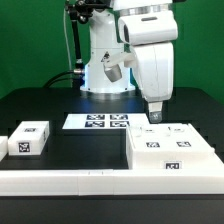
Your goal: Assemble cabinet
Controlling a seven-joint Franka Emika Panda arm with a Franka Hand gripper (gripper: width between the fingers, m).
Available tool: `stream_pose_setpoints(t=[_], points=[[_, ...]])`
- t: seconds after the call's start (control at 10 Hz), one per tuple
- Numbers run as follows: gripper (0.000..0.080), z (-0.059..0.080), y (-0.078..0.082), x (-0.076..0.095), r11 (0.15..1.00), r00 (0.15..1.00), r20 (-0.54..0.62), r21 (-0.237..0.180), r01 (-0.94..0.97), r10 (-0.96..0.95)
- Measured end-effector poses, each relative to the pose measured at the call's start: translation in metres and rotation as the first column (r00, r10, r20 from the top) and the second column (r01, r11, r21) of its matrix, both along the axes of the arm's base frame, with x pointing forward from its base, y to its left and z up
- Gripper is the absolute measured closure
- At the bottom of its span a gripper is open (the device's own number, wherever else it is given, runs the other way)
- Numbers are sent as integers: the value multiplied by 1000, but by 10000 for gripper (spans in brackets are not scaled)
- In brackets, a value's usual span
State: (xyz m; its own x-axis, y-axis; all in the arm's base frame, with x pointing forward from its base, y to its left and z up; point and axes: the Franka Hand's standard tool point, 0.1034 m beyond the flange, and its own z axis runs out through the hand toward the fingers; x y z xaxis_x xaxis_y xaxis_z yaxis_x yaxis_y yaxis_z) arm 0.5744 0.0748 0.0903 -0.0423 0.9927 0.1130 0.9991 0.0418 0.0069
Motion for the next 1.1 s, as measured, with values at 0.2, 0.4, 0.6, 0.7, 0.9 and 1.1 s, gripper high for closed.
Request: stream_pose_setpoints(t=[0.2,0.4,0.6,0.7,0.9,1.1], points=[[151,-1,1,-11,998,998,5,-2,59,-59],[151,1,1,-31,993,993,14,-11,118,-118],[151,0,-1,-31,992,992,15,-10,123,-123],[151,-1,-1,-31,992,992,14,-10,129,-129],[151,0,1,-32,984,983,50,5,177,-177],[151,0,3,-39,915,914,57,44,401,-403]])
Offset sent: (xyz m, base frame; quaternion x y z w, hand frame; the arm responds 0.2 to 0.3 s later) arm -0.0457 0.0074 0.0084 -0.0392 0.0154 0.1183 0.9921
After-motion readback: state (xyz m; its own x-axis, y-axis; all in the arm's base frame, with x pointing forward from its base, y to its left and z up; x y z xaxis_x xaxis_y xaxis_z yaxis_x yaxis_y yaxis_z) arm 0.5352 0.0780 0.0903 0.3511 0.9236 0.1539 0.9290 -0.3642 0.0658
